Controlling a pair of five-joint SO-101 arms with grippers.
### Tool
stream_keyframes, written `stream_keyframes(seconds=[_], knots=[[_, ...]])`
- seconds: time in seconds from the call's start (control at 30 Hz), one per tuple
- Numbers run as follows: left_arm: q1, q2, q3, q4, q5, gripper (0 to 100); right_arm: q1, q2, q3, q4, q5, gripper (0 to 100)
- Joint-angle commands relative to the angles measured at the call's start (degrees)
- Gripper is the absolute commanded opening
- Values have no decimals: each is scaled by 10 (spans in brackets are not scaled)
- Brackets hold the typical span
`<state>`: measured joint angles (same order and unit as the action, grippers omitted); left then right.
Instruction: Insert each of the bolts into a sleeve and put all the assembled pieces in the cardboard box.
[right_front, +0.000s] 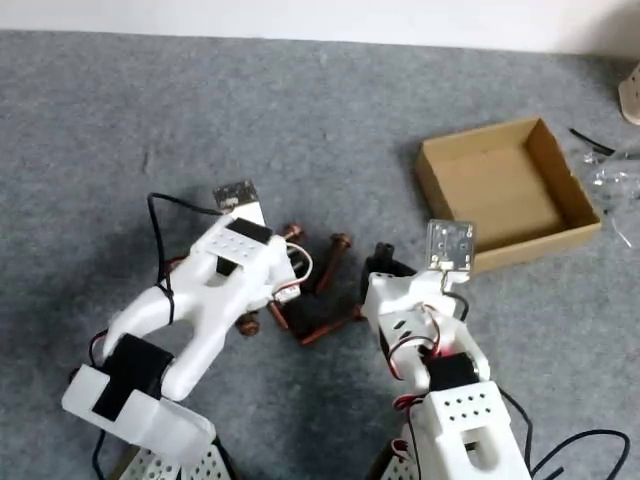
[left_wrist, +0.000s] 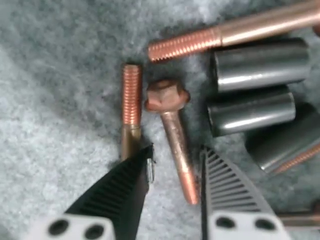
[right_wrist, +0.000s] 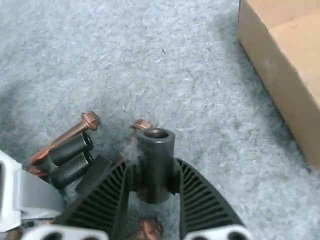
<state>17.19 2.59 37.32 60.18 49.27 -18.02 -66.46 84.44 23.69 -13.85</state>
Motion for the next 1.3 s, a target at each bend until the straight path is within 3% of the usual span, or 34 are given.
stream_keyframes(seconds=[0.0,0.47,0.6,0.83,1.27], knots=[[-29,7,3,-6,3,15,6,-14,-2,-21,10,5],[-31,-6,1,-17,1,4,4,-15,-2,-21,10,5],[-18,-51,22,-18,-45,4,3,-18,15,-21,10,5],[-21,-214,131,-76,-66,4,3,-18,15,-21,10,5],[-75,-567,282,-89,-80,4,2,-18,15,-21,11,5]])
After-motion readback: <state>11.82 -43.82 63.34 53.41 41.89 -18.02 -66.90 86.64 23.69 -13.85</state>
